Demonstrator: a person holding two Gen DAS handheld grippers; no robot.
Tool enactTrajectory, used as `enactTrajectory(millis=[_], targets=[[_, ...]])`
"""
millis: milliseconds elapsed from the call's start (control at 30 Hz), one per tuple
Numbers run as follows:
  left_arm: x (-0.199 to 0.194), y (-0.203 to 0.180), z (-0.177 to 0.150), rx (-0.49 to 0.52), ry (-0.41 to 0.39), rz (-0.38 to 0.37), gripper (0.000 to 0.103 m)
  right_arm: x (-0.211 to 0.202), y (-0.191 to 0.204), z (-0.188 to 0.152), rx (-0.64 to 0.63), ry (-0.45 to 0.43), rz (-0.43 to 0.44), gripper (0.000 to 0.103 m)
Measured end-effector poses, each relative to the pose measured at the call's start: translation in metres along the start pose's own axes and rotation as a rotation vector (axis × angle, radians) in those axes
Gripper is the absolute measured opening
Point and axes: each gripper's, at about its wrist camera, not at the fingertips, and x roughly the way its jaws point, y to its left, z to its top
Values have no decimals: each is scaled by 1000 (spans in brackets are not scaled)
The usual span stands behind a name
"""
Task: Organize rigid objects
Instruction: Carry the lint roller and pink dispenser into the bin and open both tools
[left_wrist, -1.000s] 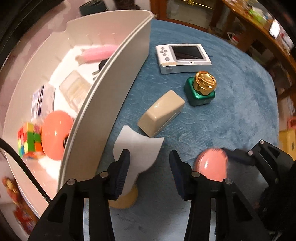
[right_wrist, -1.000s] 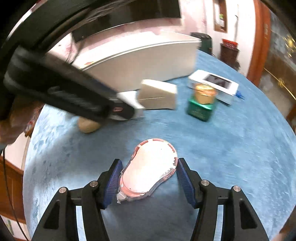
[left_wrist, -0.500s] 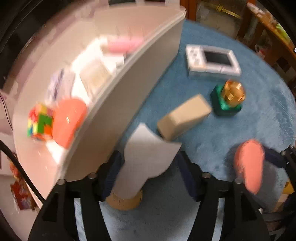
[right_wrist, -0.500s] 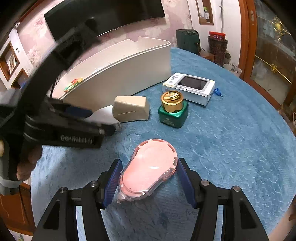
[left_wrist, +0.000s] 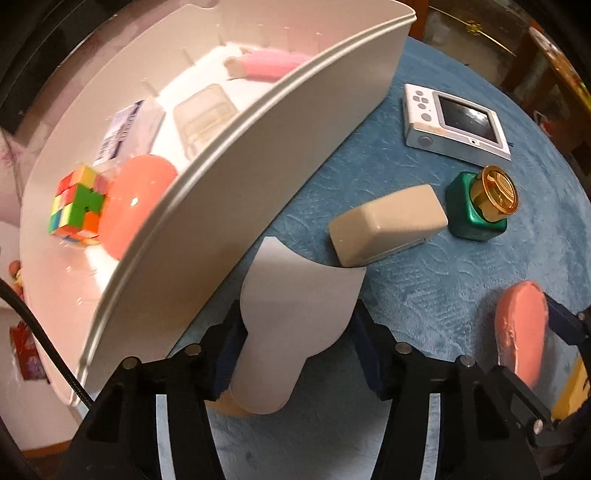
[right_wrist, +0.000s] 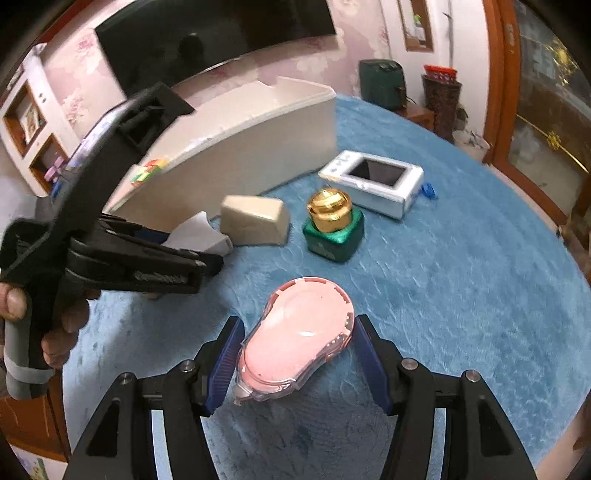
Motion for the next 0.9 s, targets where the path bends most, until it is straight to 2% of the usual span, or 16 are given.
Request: enactTrajectory(millis=[300, 533, 767, 900], targets=[[-51, 5, 0, -117, -18, 55, 59, -34, 6, 41, -94, -72, 28, 61], [-108, 28, 2, -199, -110, 95, 59, -52, 23, 97, -192, -133, 56, 61], [-143, 59, 34, -283, -224, 157, 59, -37, 36, 163, -213, -119, 123, 61], [-142, 84, 56, -359, -248, 176, 59, -11, 45, 198, -258, -90, 123, 61]])
